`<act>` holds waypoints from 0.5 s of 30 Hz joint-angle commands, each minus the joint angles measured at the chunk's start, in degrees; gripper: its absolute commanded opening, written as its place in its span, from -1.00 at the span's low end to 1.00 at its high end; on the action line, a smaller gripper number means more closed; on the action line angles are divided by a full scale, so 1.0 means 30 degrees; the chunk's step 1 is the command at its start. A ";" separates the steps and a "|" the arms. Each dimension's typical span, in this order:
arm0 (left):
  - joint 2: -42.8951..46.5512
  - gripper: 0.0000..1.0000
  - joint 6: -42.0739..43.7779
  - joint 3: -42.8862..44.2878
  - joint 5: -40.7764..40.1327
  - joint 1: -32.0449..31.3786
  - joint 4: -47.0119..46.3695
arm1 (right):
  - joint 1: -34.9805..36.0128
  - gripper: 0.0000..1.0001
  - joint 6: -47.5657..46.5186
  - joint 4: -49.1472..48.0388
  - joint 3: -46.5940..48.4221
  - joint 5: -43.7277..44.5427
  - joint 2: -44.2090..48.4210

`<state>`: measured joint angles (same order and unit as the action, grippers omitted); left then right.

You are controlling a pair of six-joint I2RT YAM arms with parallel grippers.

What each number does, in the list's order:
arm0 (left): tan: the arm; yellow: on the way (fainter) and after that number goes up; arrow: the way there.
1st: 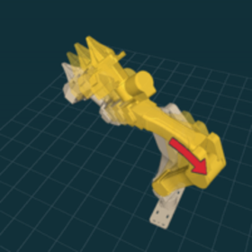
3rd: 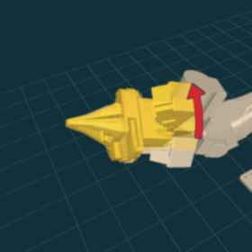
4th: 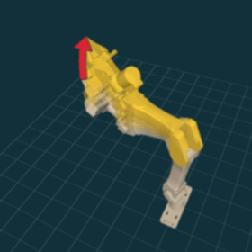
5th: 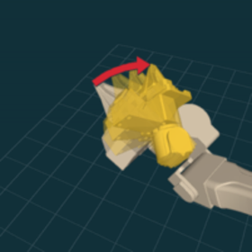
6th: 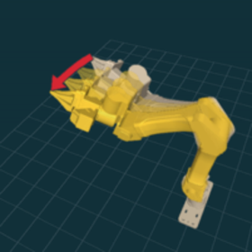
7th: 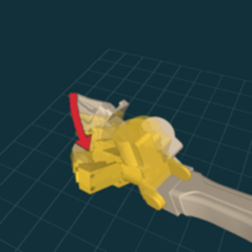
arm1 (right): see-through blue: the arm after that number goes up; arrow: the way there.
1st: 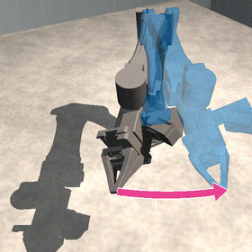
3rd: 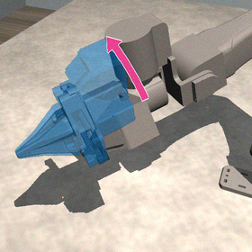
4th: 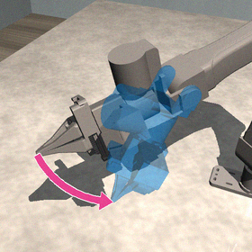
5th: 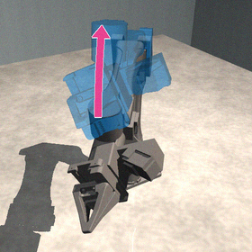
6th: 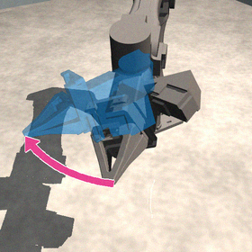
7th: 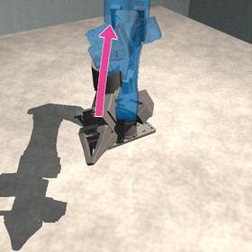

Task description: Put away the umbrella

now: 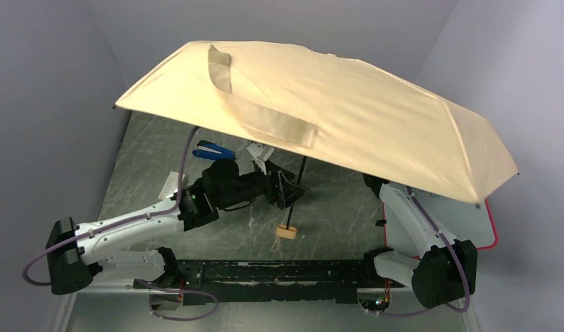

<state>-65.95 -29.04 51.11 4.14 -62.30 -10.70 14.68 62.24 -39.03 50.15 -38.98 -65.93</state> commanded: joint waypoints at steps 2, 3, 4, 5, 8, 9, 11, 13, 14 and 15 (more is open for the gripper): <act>0.1397 0.60 -0.0883 -0.0015 -0.1064 0.0276 -0.2423 | -0.0057 -1.00 0.1533 -0.3671 0.1124 -0.1616 0.0822; 0.1489 0.61 -0.0917 0.0087 -0.0975 0.0350 -0.2654 | -0.0047 -1.00 0.1584 -0.3750 0.1187 -0.1749 0.0872; 0.1507 0.61 -0.0925 0.0280 -0.0843 0.0396 -0.2920 | -0.0057 -1.00 0.1711 -0.3896 0.1301 -0.1897 0.0908; 0.1444 0.63 -0.0912 0.0493 -0.0760 0.0442 -0.3089 | -0.0047 -1.00 0.1899 -0.4159 0.1367 -0.2106 0.0908; 0.0863 0.65 -0.0764 0.1346 -0.0640 0.0543 -0.3308 | -0.0036 -1.00 0.2855 -0.5575 0.1376 -0.2561 0.0868; 0.0620 0.63 -0.0690 0.1623 -0.0559 0.0592 -0.3379 | -0.0041 -1.00 0.3210 -0.6083 0.1336 -0.2636 0.0856; 0.0027 0.61 -0.0630 0.2173 -0.0306 0.0762 -0.3643 | -0.0043 -1.00 0.3847 -0.6936 0.1324 -0.2812 0.0798; -0.0506 0.57 -0.0673 0.2662 0.0181 0.1024 -0.4232 | -0.0053 -1.00 0.4280 -0.7554 0.1400 -0.3050 0.0741; -0.0716 0.55 -0.0715 0.2875 0.0408 0.1157 -0.4604 | -0.0065 -1.00 0.4414 -0.7784 0.1467 -0.3169 0.0723; -0.0914 0.53 -0.0783 0.3063 0.0604 0.1310 -0.4970 | -0.0045 -1.00 0.4533 -0.7967 0.1530 -0.3290 0.0731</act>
<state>-66.59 -30.92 56.62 3.20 -60.03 -19.16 14.68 72.10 -54.59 52.07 -47.07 -64.69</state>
